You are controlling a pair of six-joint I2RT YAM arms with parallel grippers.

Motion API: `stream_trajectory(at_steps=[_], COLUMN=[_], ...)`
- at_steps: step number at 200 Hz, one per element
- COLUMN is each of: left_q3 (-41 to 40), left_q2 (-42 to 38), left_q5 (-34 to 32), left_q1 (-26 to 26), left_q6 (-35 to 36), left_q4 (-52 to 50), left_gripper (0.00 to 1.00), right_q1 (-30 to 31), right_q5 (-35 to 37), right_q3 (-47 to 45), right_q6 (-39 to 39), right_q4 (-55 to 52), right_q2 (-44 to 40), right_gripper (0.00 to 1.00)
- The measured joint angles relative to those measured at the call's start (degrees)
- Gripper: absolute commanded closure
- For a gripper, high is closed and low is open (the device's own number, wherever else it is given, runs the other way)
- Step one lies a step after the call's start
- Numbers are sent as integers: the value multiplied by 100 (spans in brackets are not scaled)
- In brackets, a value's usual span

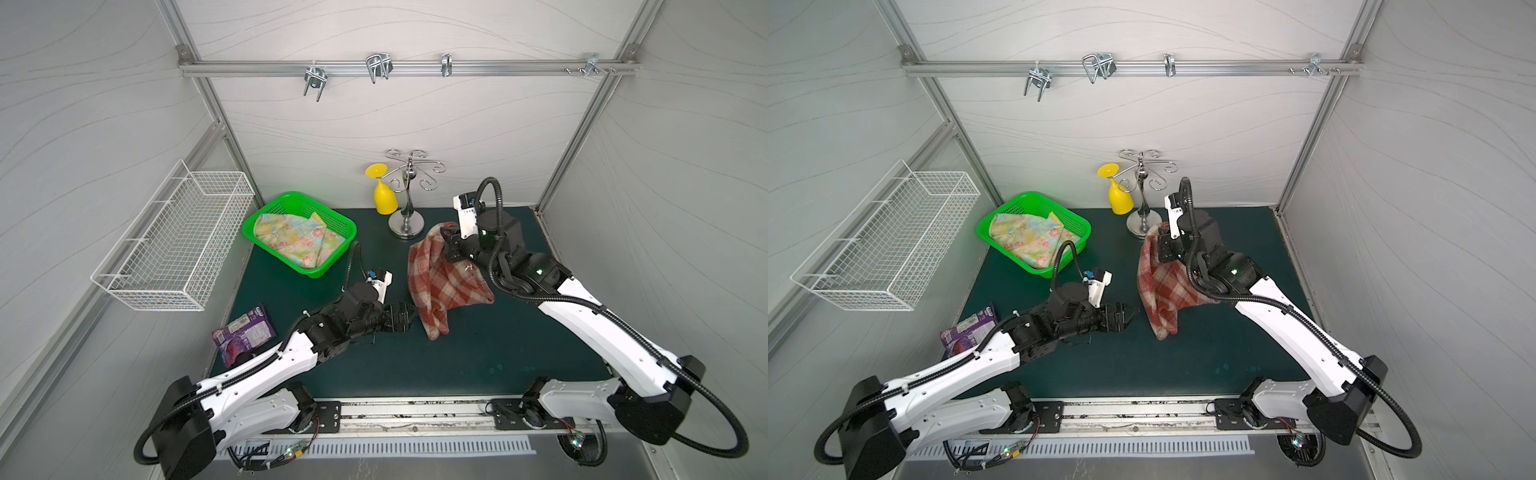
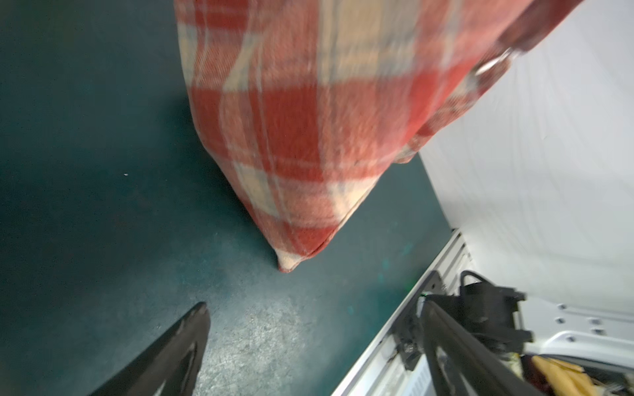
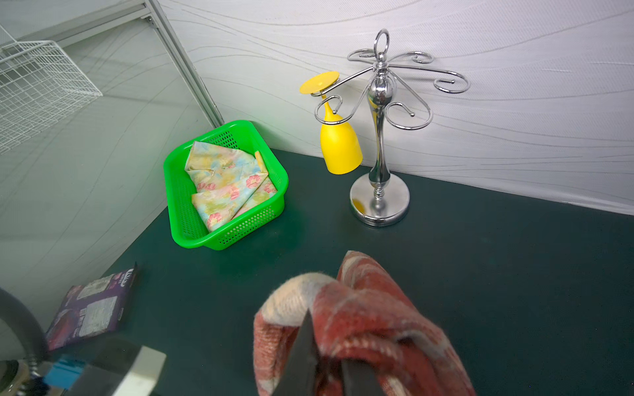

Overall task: Fold and stack skirts
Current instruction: Flatten out the skirt at the center of the table.

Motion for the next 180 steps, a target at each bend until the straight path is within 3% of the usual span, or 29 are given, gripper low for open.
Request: stream_trajectory(at_steps=[113, 180], left_q3=[-597, -289], left_q2=[2151, 3274], left_q5=[-455, -555], left_q1=[-791, -863], left_q6=[289, 380], left_q4=[2651, 3351], left_gripper=[16, 54], right_q1=[-343, -409], right_q5=[-87, -186], right_q3=[107, 138], right_q6=[-72, -70], right_q4=[-146, -195], right_q2=[-17, -85], right_gripper=[85, 84])
